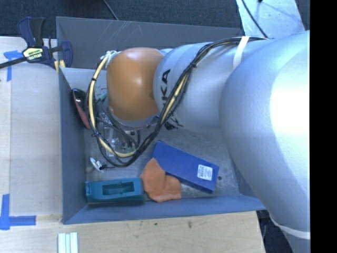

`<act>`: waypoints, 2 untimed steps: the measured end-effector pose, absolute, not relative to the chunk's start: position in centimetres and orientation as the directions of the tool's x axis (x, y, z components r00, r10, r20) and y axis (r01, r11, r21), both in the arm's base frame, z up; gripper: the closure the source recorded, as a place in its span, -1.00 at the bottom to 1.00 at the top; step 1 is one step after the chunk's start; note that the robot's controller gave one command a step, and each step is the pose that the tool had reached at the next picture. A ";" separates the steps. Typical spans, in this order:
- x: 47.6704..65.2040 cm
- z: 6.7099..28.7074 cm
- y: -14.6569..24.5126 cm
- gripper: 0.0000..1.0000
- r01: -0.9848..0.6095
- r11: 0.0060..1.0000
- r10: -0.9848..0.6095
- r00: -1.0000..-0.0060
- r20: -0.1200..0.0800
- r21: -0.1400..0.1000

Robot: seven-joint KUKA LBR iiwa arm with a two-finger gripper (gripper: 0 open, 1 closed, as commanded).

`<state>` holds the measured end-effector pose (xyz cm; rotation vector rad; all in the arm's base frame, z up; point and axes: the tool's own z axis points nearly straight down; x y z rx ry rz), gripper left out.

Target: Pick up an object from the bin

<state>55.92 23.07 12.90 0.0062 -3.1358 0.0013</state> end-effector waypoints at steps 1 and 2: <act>56.1 13.4 23.0 -1.00 0.000 1.000 0.000 -1.000 -0.002 0.001; 57.1 13.6 21.9 -1.00 -0.048 0.999 -0.048 -0.999 -0.001 0.001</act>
Offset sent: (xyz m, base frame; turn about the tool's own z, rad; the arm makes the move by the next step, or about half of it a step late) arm 0.0408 -0.0512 0.0130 -0.1378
